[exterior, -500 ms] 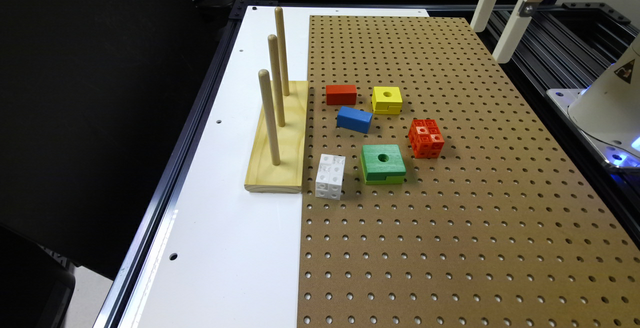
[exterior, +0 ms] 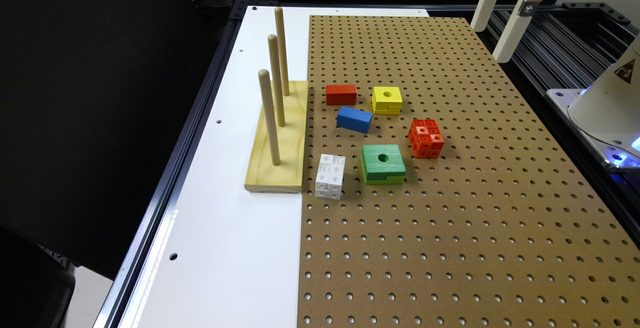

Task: Pick up narrow blue stick.

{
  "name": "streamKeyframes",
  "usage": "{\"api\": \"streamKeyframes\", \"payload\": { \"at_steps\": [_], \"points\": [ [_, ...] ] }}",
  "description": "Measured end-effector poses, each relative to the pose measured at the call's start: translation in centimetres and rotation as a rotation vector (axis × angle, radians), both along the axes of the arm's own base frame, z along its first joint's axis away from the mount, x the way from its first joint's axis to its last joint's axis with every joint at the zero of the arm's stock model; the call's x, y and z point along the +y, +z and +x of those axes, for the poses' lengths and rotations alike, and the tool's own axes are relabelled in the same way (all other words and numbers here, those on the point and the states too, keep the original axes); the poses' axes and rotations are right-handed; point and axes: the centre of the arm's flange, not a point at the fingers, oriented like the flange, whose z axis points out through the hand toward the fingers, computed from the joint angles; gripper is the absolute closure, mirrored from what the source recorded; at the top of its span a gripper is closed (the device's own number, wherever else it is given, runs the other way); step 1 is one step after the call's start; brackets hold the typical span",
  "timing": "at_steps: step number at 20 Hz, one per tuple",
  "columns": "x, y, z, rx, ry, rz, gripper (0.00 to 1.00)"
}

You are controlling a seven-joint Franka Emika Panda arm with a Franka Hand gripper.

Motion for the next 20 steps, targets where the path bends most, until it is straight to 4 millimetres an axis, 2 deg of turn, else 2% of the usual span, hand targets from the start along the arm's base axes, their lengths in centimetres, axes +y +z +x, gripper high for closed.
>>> {"api": "streamKeyframes", "payload": {
  "at_steps": [20],
  "points": [
    [0.14, 0.81, 0.76, -0.033, 0.003, 0.001, 0.0]
  ]
}}
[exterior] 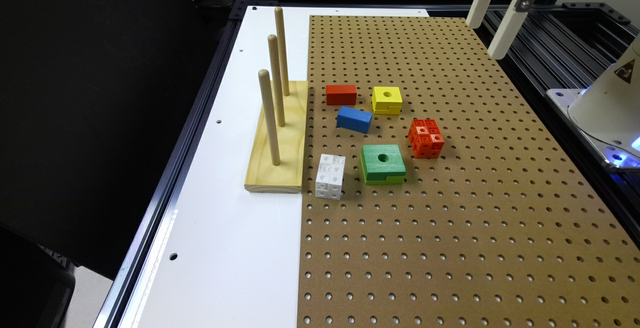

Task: Pick up narrow blue stick.

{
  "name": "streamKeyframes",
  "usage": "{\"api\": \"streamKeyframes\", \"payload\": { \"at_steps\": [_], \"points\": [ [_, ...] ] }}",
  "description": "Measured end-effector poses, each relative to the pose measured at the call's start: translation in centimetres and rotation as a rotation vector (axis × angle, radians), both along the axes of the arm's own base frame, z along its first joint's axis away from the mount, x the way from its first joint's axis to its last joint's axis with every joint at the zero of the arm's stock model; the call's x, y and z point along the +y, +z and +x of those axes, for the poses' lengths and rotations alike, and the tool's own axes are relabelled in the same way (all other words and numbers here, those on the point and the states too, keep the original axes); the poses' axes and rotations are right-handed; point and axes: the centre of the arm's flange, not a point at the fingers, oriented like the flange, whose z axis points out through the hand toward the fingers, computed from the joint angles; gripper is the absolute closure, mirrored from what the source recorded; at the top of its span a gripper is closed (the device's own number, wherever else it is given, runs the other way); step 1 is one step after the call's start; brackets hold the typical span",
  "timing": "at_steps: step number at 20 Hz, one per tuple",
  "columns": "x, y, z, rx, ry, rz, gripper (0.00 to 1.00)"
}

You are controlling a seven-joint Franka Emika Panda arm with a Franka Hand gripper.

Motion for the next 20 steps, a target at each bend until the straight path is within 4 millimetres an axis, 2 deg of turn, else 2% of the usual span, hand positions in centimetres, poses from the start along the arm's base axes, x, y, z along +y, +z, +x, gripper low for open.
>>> {"api": "streamKeyframes", "payload": {
  "at_steps": [20],
  "points": [
    [0.4, -0.3, 4.7, 0.004, 0.005, 0.002, 0.0]
  ]
}}
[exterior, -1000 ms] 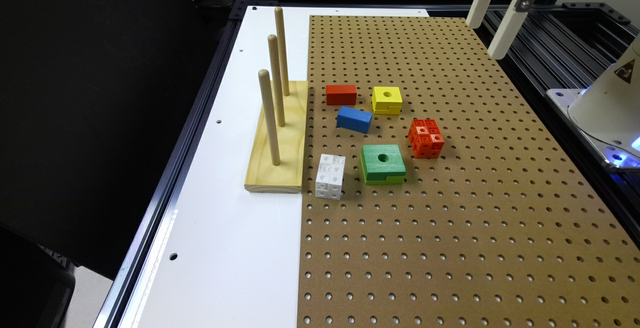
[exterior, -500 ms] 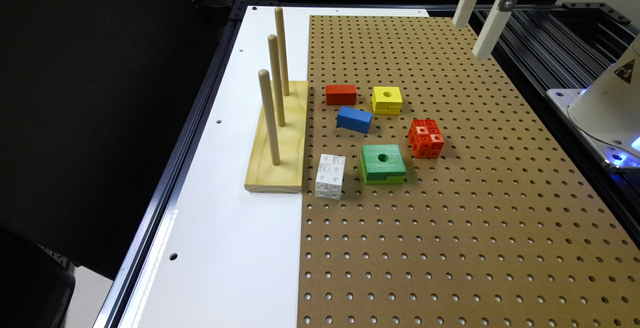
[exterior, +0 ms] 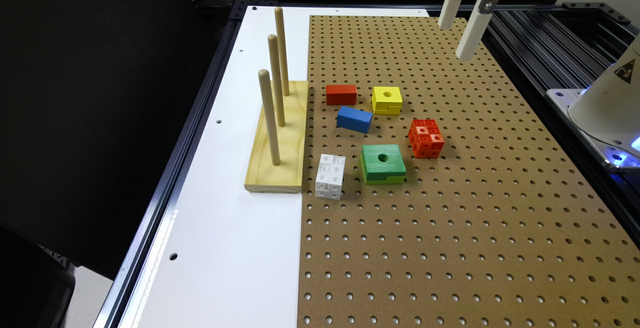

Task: Pick up narrow blue stick.

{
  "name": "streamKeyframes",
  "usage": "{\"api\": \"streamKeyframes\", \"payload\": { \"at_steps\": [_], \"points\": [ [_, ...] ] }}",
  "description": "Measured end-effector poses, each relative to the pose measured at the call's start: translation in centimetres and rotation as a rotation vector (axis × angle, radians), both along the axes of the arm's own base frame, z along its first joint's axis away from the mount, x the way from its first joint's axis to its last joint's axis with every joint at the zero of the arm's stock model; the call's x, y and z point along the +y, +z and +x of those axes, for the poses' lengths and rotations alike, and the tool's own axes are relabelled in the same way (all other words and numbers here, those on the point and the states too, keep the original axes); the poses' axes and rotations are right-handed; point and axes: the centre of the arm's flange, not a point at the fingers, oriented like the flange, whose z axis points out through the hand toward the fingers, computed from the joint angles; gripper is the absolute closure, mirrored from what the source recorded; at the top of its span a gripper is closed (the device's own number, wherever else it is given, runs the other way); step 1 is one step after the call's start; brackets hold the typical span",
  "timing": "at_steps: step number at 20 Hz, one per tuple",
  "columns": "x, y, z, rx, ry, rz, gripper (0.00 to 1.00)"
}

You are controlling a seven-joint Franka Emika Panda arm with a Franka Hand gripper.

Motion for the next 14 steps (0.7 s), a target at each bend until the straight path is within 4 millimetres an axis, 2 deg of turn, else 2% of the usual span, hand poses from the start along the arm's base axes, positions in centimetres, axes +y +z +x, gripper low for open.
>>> {"api": "streamKeyframes", "payload": {
  "at_steps": [14],
  "points": [
    [0.4, 0.0, 3.2, 0.011, 0.002, 0.0, 0.0]
  ]
}}
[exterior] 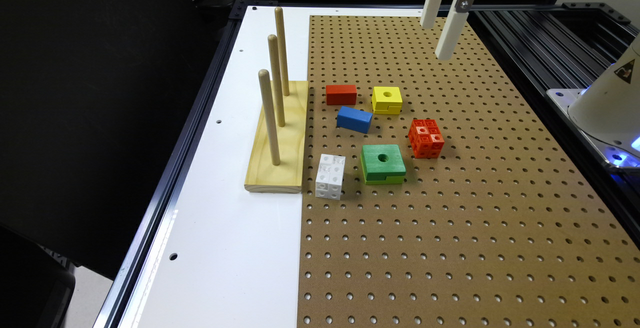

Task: Pick up narrow blue stick.

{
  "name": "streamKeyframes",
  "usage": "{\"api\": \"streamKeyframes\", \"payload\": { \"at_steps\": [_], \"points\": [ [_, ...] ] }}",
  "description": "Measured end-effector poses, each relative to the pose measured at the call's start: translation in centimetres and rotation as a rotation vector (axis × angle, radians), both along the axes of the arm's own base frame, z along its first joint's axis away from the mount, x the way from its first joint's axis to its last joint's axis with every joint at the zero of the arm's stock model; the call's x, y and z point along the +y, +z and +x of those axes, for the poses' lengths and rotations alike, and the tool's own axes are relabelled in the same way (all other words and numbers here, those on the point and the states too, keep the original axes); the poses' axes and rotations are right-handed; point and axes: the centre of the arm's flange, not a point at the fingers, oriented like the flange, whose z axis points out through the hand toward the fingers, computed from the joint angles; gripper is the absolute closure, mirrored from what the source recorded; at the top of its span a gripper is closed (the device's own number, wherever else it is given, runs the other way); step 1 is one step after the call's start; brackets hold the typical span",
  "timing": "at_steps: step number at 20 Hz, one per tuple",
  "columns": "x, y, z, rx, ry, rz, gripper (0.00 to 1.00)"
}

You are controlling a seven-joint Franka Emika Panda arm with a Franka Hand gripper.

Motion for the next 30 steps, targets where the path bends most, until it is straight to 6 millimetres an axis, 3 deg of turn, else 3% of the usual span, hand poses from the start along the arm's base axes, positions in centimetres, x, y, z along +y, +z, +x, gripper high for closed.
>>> {"api": "streamKeyframes", "payload": {
  "at_steps": [13, 30],
  "points": [
    [-0.3, -0.1, 3.1, 0.006, -0.012, 0.002, 0.0],
    [-0.5, 0.3, 4.2, -0.005, -0.018, 0.003, 0.0]
  ]
}}
